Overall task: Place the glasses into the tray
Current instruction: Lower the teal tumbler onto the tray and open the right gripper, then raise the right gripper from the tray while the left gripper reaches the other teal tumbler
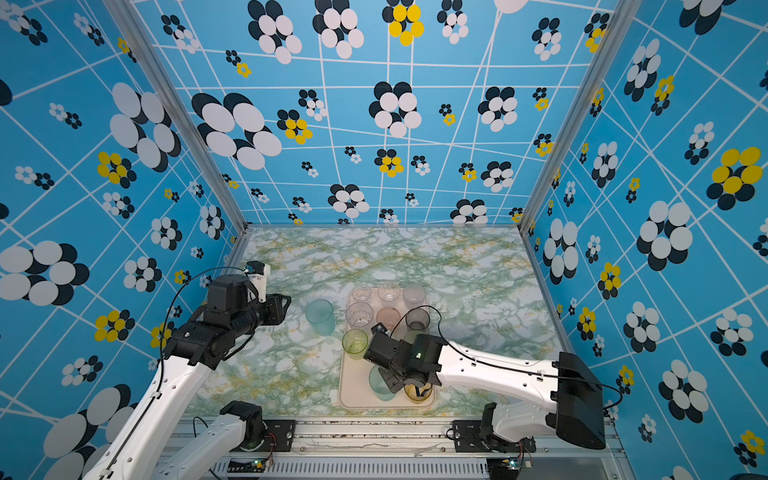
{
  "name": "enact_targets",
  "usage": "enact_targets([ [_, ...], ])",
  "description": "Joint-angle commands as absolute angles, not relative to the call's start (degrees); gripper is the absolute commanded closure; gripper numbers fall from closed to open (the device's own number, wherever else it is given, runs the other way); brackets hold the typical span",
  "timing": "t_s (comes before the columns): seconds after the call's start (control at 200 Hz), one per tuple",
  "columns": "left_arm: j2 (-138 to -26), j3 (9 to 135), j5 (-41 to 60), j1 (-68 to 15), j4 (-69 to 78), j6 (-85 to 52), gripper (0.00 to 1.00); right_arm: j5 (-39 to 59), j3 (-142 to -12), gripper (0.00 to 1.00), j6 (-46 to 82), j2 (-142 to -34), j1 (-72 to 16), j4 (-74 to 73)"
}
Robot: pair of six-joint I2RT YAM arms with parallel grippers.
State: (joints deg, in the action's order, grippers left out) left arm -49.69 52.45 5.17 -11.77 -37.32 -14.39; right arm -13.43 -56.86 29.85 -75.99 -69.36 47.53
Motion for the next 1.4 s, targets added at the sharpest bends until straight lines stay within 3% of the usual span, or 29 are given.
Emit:
enact_targets([
  [0.0, -50.3, 52.7, 4.9, -12.1, -37.9, -14.1, 0.58, -14.8, -56.7, 0.73, 30.9, -74.4, -69.7, 48.0],
  [0.345, -52.5, 52.8, 4.8, -12.1, -38.9, -13.4, 0.58, -16.7, -57.2, 0.69, 30.9, -69.6, -69.6, 48.2],
  [0.51, -54.6, 54.8, 4.5, -12.2, -42.0, -12.6, 0.58, -23.5, -60.8, 0.64, 30.9, -63.9, -68.3, 51.9],
  [0.8, -59.5, 58.6, 1.9, -15.0, -48.3, -10.3, 0.63, -34.2, -60.4, 0.63, 32.5, -50.9, -58.7, 49.9],
  [1.0, -64.2, 60.0, 2.9, -16.3, -48.6, -10.1, 0.66, -36.5, -62.5, 0.62, 31.5, -49.8, -46.8, 58.2],
  [1.145, -65.1, 60.8, 2.0, -16.9, -48.1, -10.1, 0.66, -33.9, -59.7, 0.58, 28.0, -49.0, -37.8, 54.4],
  [1.395, -68.6, 63.0, 0.4, -16.8, -49.0, -9.3, 0.62, -18.1, -56.5, 0.59, 23.4, -52.9, -21.7, 45.2],
])
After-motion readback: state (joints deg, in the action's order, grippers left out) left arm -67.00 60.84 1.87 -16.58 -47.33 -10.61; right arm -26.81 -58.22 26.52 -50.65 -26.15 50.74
